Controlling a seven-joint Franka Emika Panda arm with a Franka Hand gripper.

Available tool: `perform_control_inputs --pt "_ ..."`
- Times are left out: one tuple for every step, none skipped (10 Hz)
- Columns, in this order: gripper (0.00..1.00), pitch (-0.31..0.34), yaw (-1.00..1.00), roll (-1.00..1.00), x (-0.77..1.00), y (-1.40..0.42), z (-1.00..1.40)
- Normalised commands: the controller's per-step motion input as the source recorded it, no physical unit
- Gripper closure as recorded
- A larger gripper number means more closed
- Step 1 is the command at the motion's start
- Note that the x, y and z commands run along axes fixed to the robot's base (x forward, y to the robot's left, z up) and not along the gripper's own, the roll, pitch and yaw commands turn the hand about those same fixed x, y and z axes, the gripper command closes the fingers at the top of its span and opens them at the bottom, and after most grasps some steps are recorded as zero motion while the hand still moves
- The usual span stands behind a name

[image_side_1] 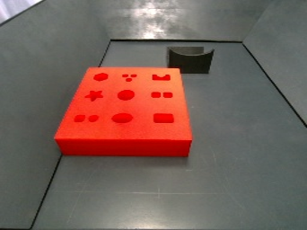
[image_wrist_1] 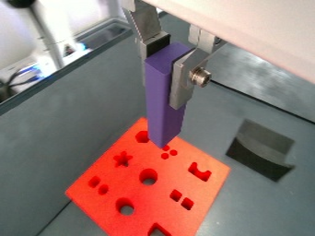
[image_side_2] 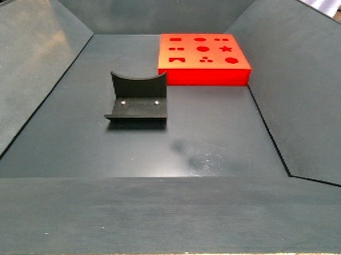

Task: Pick up the rectangle object. Move up. Move to above the board. Insert the rectangle object.
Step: Insert the rectangle object.

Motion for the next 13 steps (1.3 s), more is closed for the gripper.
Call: perform_control_inputs --pt "1.0 -0.01 0.0 0.0 -0.05 0.0 0.0" --pt "1.0 0.0 -0.38 0.04 -0.26 0.0 -0.04" --pt "1.0 0.0 -0.95 0.04 -0.05 0.0 -0.09" --pt "1.0 0.0 -1.0 0.01 0.0 -0.01 -0.13" --pt "1.0 0.0 -1.0 0.0 0.0 -0.11 -0.25" --pt "1.0 0.0 -1.0 0.0 0.0 -0.13 -0.27" --pt "1.0 -0.004 -0.99 0.0 0.0 -0.15 -0.34" --pt "1.0 -0.021 -0.91 0.0 0.0 -0.23 -0.34" --pt "1.0 -0.069 -0.85 0.0 0.0 -0.29 -0.4" --pt "1.0 -0.054 -0.85 0.0 0.0 -0.29 -0.36" --pt "1.0 -0.036 -0.79 -0.02 0.05 -0.29 -0.31" --pt "1.0 -0.023 -0.77 -0.04 0.08 -0.28 -0.25" --pt "1.0 -0.011 -0.78 -0.05 0.08 -0.24 -0.27"
